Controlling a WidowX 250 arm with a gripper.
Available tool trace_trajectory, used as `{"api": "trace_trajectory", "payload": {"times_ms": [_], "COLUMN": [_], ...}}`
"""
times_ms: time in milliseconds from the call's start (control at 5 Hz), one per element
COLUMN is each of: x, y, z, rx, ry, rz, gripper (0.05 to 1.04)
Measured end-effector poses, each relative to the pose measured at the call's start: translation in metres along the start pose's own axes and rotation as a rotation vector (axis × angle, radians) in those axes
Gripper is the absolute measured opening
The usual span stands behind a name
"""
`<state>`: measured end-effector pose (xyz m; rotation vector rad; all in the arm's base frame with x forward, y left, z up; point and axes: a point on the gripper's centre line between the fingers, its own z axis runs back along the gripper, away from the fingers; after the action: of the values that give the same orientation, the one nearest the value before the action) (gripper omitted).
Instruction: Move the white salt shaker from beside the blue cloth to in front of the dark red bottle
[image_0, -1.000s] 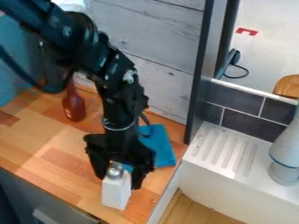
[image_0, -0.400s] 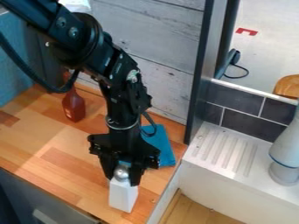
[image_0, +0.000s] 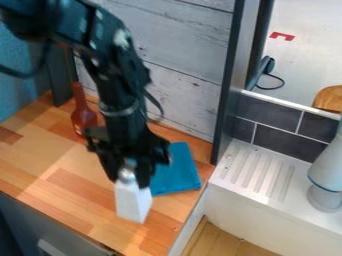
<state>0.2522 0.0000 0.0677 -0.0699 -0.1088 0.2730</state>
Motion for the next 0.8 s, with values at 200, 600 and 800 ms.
{"api": "trace_trajectory", "payload": {"times_ms": [200, 600, 800], "x": [0.011, 0.056, 0.08], "y": [0.019, 0.089, 0.119], "z": [0.029, 0.034, 0.019], "rx": [-0.028, 0.015, 0.029], "ry": [-0.034, -0.082, -0.09], "rz": [0.049, 0.227, 0.316], "gripper": [0.607, 0.608, 0.608]}}
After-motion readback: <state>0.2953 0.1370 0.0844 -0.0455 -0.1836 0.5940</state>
